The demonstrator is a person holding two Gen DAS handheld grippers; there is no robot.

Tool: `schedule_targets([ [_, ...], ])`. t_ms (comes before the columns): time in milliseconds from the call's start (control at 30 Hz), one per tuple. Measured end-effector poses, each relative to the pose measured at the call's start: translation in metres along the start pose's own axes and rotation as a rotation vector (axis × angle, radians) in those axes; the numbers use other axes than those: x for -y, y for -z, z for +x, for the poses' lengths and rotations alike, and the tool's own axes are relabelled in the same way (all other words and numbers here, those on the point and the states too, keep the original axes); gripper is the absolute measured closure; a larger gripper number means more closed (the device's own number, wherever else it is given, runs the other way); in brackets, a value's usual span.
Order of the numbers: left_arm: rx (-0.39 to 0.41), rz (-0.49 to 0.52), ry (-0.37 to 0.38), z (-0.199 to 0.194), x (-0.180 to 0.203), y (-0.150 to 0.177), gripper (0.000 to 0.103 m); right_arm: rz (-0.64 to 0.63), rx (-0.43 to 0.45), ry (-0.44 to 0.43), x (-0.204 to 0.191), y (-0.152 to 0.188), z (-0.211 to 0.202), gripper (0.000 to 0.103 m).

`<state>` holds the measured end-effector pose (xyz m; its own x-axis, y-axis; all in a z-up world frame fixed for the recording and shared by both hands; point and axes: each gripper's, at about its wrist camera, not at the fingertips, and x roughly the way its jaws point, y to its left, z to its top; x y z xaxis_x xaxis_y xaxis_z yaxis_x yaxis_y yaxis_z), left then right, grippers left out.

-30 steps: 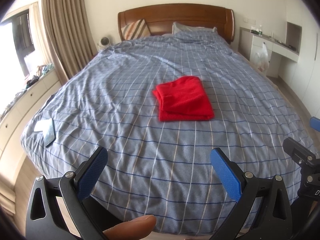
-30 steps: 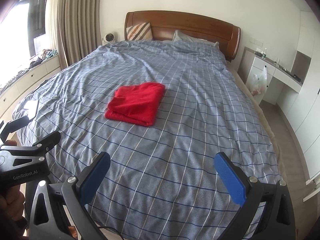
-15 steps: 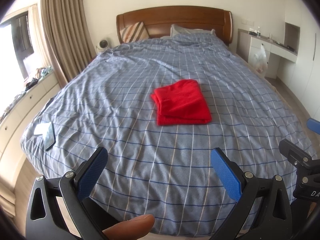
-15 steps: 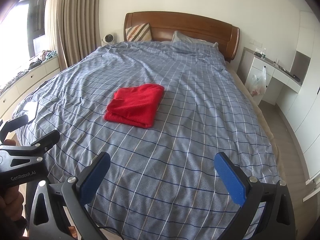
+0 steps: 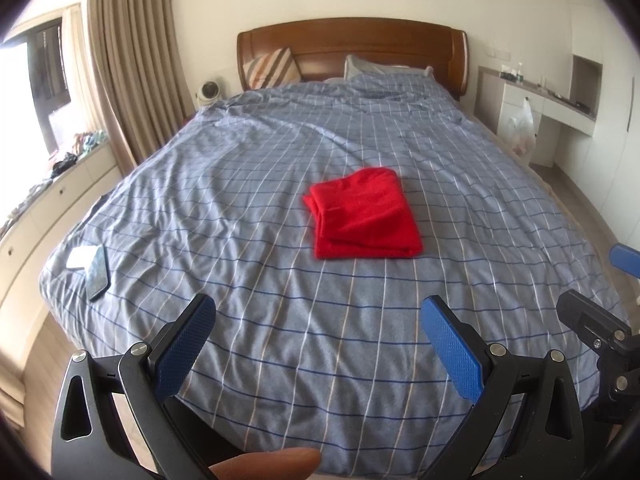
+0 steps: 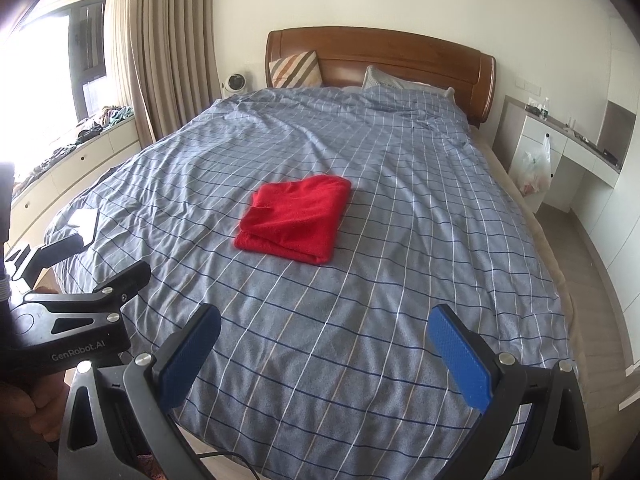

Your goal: Fold small clothes

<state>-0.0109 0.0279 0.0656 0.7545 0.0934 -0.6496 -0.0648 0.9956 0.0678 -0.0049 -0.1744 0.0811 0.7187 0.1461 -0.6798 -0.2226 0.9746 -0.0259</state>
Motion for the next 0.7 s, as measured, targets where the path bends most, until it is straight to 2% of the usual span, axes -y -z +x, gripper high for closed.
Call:
schedule_targets([
  [267,0.007,-0.006,0.016,0.000,0.002,0.000,0.000,0.010,-0.016,0.006,0.004,0.006,0.006,0.001],
  [700,-0.002,-0.016,-0.011,0.005,0.000,0.004,0.000,0.020,-0.028,0.004,0.007,0.011,0.015,0.001],
])
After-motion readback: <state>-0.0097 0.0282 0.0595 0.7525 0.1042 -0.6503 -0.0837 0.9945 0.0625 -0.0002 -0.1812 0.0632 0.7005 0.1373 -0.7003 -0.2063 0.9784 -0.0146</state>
